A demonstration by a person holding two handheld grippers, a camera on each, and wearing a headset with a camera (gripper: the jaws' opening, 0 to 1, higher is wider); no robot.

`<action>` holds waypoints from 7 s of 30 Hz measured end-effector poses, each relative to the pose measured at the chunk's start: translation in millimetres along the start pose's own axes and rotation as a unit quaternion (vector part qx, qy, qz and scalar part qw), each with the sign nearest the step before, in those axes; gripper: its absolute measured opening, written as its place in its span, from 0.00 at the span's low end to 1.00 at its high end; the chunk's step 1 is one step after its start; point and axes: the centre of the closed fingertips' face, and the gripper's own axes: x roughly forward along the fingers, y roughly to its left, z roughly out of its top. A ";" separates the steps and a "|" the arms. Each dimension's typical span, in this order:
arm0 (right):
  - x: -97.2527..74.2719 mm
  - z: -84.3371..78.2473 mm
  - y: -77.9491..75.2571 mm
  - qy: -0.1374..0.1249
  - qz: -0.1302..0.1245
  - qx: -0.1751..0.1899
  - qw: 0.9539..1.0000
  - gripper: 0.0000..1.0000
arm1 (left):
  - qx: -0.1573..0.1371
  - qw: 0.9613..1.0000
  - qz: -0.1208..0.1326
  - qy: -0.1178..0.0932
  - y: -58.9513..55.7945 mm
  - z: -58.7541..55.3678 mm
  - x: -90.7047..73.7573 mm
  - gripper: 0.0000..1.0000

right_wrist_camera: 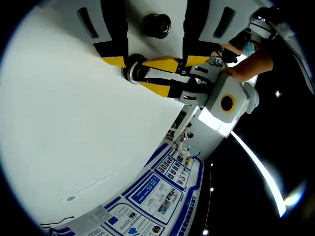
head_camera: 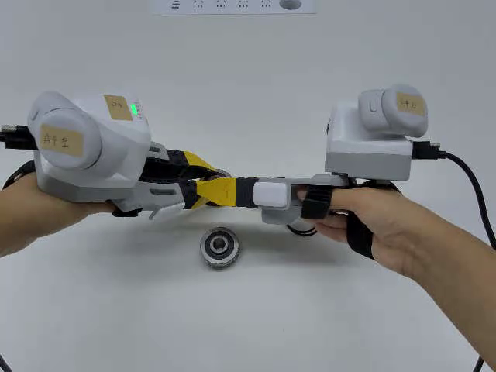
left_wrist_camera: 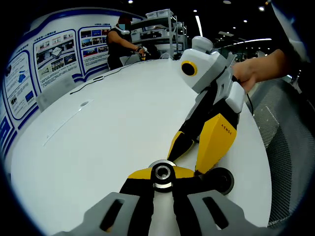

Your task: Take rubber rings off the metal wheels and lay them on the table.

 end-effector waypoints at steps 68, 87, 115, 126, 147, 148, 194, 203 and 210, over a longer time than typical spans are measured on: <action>0.4 6.5 -22.1 -0.034 -0.077 0.026 0.996 0.00 | -0.003 1.000 0.004 -0.001 0.2 -0.4 0.2 0.13; -1.1 7.4 -15.7 -0.031 -0.066 0.006 0.997 0.00 | -0.003 1.000 0.003 -0.002 -0.5 0.0 0.2 0.13; -0.9 7.4 -14.7 -0.048 -0.062 0.066 0.995 0.01 | -0.003 1.000 0.013 0.004 -0.1 0.3 -0.1 0.13; -1.6 8.0 -18.1 -0.050 -0.066 0.072 0.994 0.01 | -0.019 1.000 0.018 0.006 1.1 1.6 -0.2 0.15; -4.6 24.2 -3.2 -0.080 -0.047 0.075 0.993 0.01 | -0.016 0.998 0.057 -0.005 13.0 11.9 -29.3 0.20; -7.5 26.8 -2.5 -0.085 -0.046 0.075 0.992 0.01 | -0.016 0.998 0.059 -0.006 13.3 12.9 -29.8 0.20; -106.2 -36.8 -58.0 -0.104 -0.166 0.206 0.959 0.03 | -0.014 0.996 0.080 -0.021 -2.9 21.2 -51.5 0.19; -111.5 -44.9 -53.1 -0.083 -0.169 0.196 0.962 0.10 | -0.013 0.997 0.080 -0.021 -1.8 21.6 -49.8 0.19; -121.6 -22.4 -43.9 -0.129 -0.145 0.180 0.964 0.12 | -0.012 0.997 0.075 -0.019 -1.1 21.5 -44.9 0.19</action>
